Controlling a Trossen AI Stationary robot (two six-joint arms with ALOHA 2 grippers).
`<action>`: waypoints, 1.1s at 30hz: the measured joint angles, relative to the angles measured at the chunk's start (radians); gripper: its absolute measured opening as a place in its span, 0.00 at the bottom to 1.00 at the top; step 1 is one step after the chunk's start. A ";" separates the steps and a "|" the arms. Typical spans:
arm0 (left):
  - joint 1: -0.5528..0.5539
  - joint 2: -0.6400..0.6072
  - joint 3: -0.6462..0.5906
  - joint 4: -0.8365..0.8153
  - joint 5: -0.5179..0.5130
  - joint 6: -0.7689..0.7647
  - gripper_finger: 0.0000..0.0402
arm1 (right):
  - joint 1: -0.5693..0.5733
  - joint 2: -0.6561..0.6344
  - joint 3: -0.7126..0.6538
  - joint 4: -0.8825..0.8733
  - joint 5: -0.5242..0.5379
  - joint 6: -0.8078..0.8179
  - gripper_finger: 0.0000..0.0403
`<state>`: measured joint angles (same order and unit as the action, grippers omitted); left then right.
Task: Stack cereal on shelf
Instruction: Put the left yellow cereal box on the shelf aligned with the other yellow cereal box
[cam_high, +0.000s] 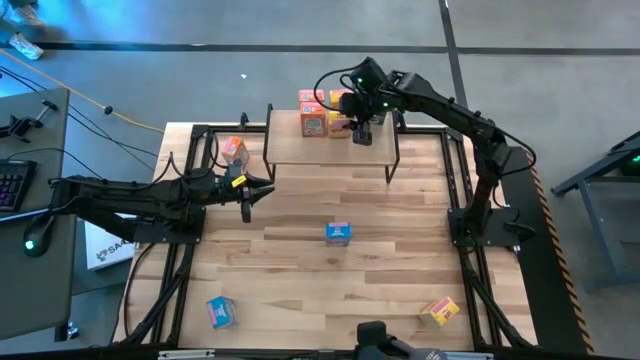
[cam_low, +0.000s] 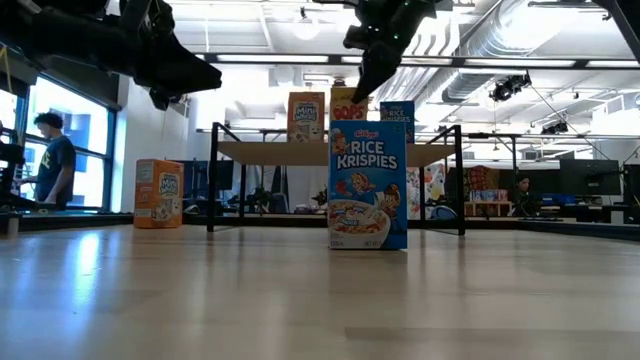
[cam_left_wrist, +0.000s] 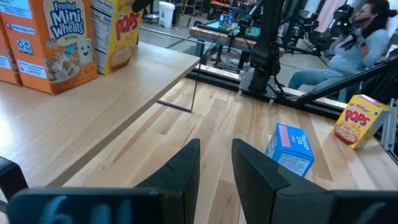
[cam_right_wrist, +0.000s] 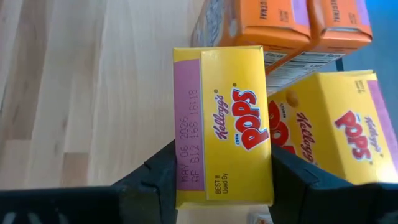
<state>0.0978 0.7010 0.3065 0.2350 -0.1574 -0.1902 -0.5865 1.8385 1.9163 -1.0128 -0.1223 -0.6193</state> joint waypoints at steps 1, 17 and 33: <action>0.000 0.000 0.000 0.000 0.000 0.000 0.21 | 0.000 0.000 0.000 0.002 0.002 0.001 0.40; -0.001 0.000 0.000 -0.006 0.002 0.000 0.21 | 0.000 0.000 0.000 0.019 0.068 0.015 0.52; 0.000 0.001 0.000 -0.016 0.001 -0.007 0.21 | 0.042 -0.060 0.000 0.064 0.141 0.013 0.60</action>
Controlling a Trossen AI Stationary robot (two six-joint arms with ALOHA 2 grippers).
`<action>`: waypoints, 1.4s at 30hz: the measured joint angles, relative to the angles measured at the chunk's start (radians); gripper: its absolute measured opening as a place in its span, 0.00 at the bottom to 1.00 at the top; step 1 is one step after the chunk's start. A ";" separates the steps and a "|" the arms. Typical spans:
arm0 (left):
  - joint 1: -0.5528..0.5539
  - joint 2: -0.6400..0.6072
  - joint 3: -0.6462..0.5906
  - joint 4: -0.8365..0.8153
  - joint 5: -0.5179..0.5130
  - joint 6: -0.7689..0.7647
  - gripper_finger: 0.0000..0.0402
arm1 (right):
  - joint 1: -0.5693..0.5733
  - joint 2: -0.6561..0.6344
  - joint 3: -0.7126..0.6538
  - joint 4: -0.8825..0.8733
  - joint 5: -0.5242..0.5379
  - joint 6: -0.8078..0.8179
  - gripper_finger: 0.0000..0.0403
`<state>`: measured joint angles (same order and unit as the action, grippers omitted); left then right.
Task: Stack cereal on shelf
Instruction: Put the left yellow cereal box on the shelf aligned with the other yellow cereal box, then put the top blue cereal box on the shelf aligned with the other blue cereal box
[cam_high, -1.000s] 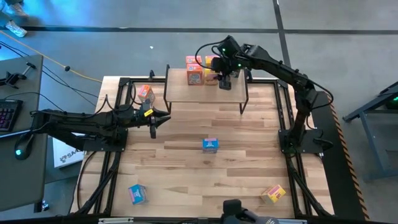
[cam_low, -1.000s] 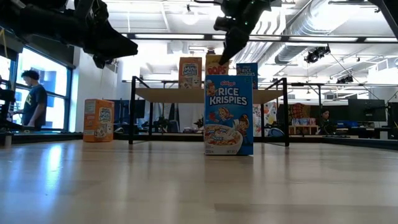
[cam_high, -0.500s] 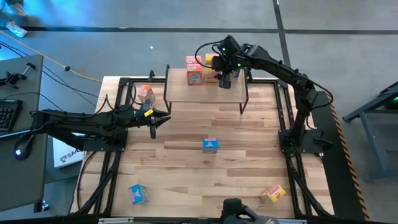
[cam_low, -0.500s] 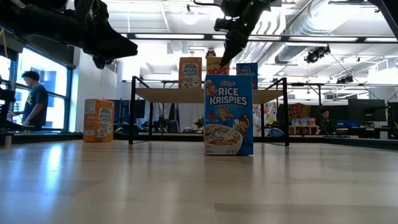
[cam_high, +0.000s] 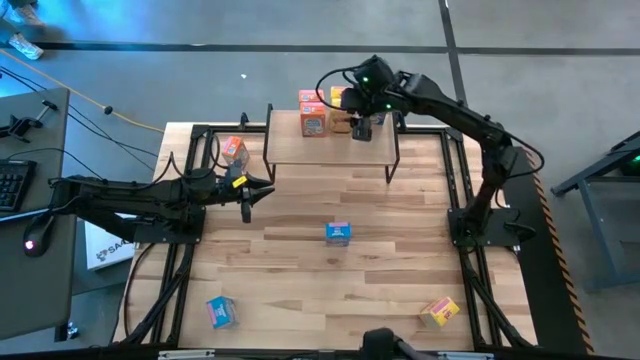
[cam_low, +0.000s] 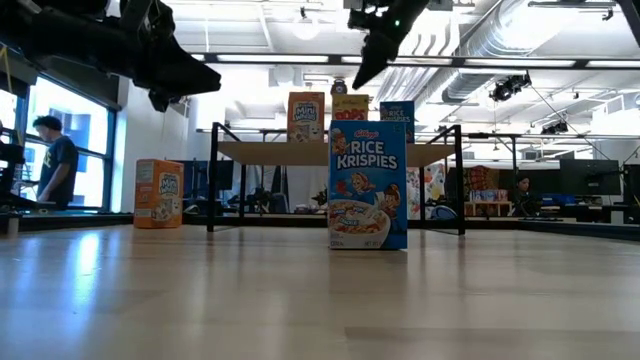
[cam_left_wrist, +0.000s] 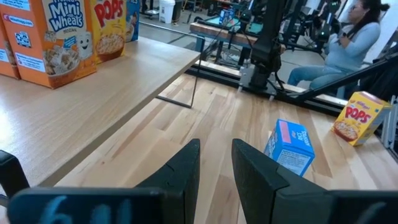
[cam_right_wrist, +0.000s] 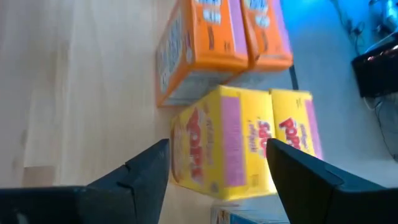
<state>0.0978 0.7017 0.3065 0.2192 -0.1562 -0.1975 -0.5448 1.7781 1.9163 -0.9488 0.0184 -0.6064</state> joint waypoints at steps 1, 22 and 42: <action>0.000 0.000 0.000 -0.003 -0.003 0.004 0.21 | 0.007 -0.012 0.000 0.000 0.000 0.000 0.60; 0.000 0.000 -0.112 0.298 0.012 0.057 0.01 | 0.379 -0.175 -0.328 0.142 -0.077 0.371 0.03; 0.027 0.000 -0.164 0.398 -0.012 0.152 0.00 | 0.692 -0.207 -0.602 0.354 0.005 0.954 0.71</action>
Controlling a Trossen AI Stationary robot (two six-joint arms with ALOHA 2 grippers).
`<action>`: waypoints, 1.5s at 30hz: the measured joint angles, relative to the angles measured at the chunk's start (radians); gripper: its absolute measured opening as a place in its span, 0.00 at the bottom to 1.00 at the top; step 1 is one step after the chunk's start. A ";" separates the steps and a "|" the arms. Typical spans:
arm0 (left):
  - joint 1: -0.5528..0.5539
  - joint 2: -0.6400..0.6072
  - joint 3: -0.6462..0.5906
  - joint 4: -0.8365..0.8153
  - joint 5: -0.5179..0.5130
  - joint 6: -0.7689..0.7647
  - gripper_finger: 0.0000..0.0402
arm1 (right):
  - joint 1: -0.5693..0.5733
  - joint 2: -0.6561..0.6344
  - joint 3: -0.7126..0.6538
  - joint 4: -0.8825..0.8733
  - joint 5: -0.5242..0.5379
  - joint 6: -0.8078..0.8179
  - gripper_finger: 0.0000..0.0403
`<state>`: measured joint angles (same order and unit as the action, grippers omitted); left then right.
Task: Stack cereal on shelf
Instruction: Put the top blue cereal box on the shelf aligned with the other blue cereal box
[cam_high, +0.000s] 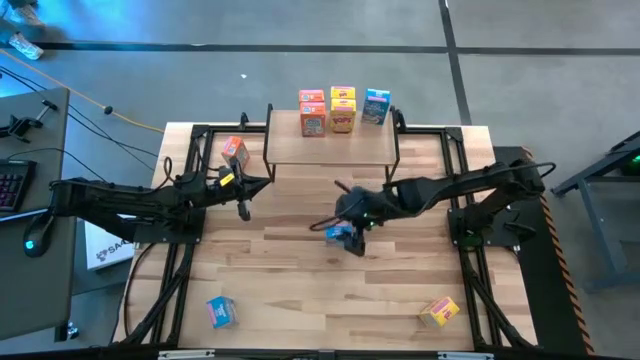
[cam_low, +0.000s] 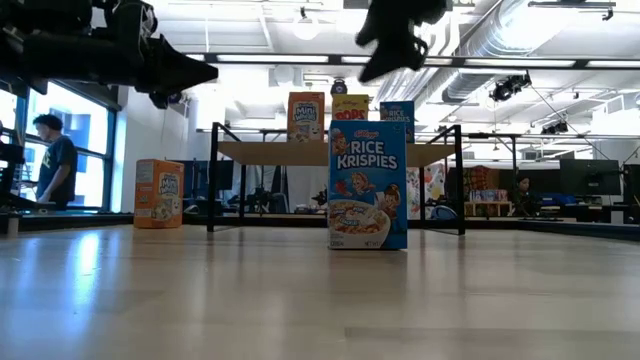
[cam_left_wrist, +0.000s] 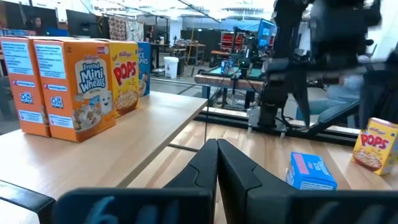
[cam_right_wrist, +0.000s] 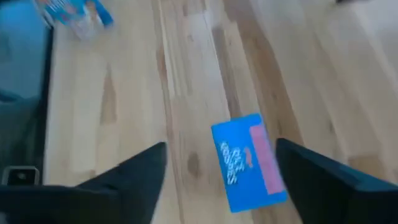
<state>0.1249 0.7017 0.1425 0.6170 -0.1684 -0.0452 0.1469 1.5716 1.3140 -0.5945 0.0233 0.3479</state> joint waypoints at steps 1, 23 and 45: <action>0.000 0.000 0.000 0.000 0.000 -0.001 0.00 | 0.002 0.014 0.000 -0.005 0.006 0.009 0.75; 0.000 0.001 0.000 -0.047 -0.023 -0.002 0.00 | 0.004 0.157 0.002 -0.071 0.078 -0.155 0.80; 0.000 0.001 0.000 -0.053 -0.023 -0.003 0.00 | -0.010 0.118 0.002 -0.044 0.063 -0.147 0.43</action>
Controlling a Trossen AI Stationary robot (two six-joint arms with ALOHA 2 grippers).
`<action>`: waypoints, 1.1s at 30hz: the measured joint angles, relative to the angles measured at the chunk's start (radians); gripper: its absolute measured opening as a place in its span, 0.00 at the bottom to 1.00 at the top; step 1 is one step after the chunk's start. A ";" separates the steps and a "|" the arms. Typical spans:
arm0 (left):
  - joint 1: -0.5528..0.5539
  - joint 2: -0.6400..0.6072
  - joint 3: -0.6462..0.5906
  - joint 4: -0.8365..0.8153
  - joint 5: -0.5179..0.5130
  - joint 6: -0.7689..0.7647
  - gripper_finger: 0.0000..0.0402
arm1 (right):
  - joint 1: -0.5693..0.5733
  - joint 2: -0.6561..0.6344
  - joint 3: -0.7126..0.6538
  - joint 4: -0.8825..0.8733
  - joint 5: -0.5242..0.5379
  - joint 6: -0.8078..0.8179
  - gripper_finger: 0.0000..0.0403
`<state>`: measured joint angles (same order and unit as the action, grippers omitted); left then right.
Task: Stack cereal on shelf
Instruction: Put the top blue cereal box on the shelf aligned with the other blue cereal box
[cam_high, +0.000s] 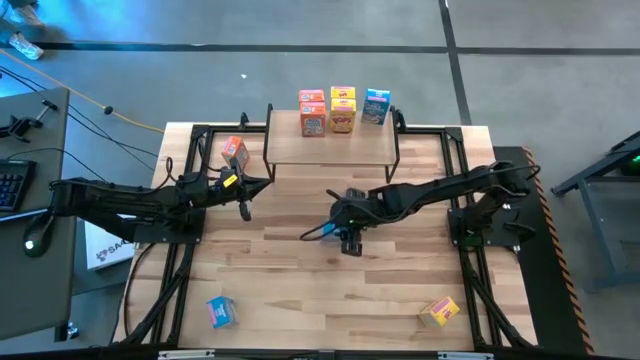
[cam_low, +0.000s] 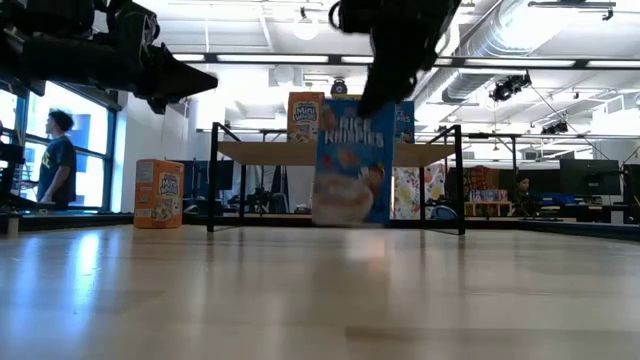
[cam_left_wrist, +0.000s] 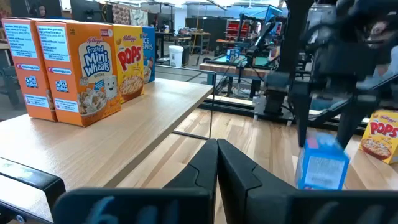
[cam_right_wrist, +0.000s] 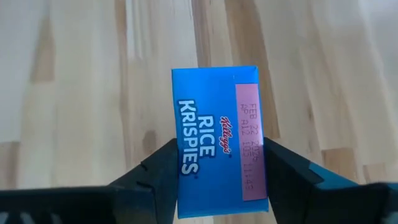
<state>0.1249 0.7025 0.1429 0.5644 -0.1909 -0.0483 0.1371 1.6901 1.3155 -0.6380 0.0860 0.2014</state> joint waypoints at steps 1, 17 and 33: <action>0.000 0.000 0.000 0.000 0.000 0.000 0.00 | -0.001 -0.015 0.000 0.002 0.000 0.000 0.43; 0.000 0.000 0.000 0.002 -0.003 0.000 0.00 | -0.335 -0.110 0.451 -0.566 0.146 -0.418 0.43; 0.000 0.000 0.000 0.011 -0.005 -0.002 0.00 | -0.698 -0.057 0.485 -0.530 0.017 -0.682 0.43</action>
<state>0.1246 0.7021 0.1431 0.5755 -0.1957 -0.0502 -0.5604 1.6330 1.8004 -1.1684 0.1032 -0.4811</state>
